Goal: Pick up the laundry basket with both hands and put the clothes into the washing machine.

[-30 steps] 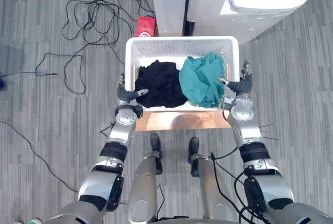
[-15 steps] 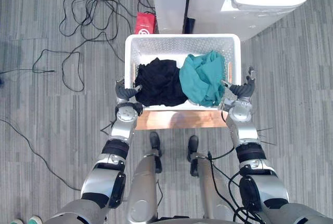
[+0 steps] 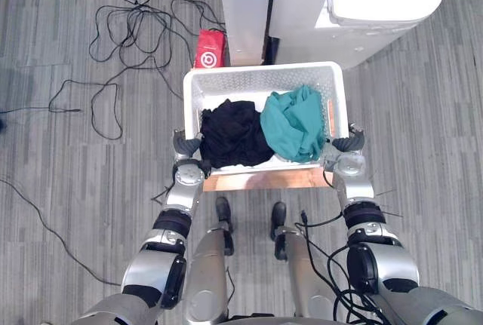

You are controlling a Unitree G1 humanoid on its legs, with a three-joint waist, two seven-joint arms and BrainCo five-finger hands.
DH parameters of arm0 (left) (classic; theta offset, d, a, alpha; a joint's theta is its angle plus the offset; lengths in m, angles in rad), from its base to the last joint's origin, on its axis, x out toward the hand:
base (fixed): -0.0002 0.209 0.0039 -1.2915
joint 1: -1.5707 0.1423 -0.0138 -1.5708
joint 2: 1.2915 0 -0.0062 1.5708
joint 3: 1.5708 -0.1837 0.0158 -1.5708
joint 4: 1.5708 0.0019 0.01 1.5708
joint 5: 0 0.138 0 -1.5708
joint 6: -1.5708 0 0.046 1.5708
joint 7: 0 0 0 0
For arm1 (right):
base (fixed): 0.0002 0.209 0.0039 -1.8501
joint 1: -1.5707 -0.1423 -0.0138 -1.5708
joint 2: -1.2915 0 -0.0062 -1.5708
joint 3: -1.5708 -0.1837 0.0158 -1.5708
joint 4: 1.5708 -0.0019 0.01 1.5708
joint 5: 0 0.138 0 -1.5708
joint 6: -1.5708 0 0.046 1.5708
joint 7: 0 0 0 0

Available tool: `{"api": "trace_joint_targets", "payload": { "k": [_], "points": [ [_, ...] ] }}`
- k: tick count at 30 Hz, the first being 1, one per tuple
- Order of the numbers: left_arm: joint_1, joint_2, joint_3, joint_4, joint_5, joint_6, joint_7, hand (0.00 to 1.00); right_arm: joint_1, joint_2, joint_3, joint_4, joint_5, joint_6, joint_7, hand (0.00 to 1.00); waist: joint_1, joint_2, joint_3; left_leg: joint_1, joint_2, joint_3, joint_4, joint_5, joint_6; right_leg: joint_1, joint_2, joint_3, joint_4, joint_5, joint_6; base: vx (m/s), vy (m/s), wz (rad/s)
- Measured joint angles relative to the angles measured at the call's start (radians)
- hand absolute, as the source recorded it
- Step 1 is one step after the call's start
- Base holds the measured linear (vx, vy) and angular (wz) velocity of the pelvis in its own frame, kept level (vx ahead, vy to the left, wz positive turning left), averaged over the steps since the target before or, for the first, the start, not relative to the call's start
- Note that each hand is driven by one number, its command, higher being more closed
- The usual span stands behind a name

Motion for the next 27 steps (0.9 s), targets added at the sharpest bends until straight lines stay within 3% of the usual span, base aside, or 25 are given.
{"api": "trace_joint_targets", "payload": {
  "k": [5,9,12,14,17,20,27],
  "points": [
    [0.048,0.002,-0.004,-0.024,-0.014,0.001,-0.021,1.0,0.021,0.004,0.02,-0.016,0.008,0.0,0.014,1.0,0.001,0.0,0.0,0.046,-0.008,0.003,-0.037,0.02,-0.004,0.028,-0.006,-0.002,0.0,0.0,0.0,0.0,-0.014,0.01],
    [0.253,0.004,-0.031,-0.23,-0.043,0.004,-0.032,1.0,0.281,0.02,0.142,-0.344,0.015,-0.013,-0.012,1.0,0.003,-0.004,-0.004,0.114,-0.012,0.019,-0.076,0.02,-0.01,0.078,-0.005,0.008,-0.015,-0.008,0.003,0.02,-0.015,-0.06],
    [0.349,0.01,-0.055,-0.319,-0.044,0.003,-0.039,1.0,0.409,0.04,0.164,-0.452,0.016,-0.023,-0.021,1.0,0.0,-0.014,-0.017,0.157,-0.019,0.02,-0.105,0.018,-0.015,0.107,-0.007,0.009,-0.016,-0.021,0.002,0.03,-0.006,0.01],
    [0.474,0.01,-0.075,-0.4,-0.044,-0.009,-0.059,1.0,0.544,0.056,0.185,-0.542,0.012,-0.038,-0.026,1.0,-0.005,-0.026,-0.061,0.196,-0.024,0.022,-0.143,0.021,-0.021,0.136,-0.006,0.01,-0.034,-0.029,0.004,0.09,-0.008,-0.01],
    [0.612,0.0,-0.086,-0.477,-0.046,-0.024,-0.099,1.0,0.678,0.055,0.202,-0.628,0.004,-0.056,-0.004,1.0,-0.028,-0.028,-0.115,0.248,-0.03,0.023,-0.18,0.024,-0.019,0.189,-0.006,0.008,-0.069,-0.034,0.012,0.16,0.016,0.01],
    [0.691,-0.03,-0.083,-0.531,-0.059,-0.036,-0.141,1.0,0.768,0.054,0.201,-0.697,0.003,-0.076,0.015,1.0,-0.03,-0.028,-0.162,0.279,-0.034,0.018,-0.202,0.026,-0.016,0.222,-0.005,0.005,-0.097,-0.035,0.013,0.13,0.013,0.01],
    [0.833,-0.035,-0.077,-0.644,-0.08,-0.045,-0.213,1.0,0.86,0.056,0.202,-0.761,0.004,-0.112,0.082,1.0,-0.026,-0.028,-0.202,0.372,-0.026,0.017,-0.183,-0.013,-0.026,0.338,0.005,0.008,-0.137,-0.039,0.019,0.06,0.004,-0.02]
  ]
}}
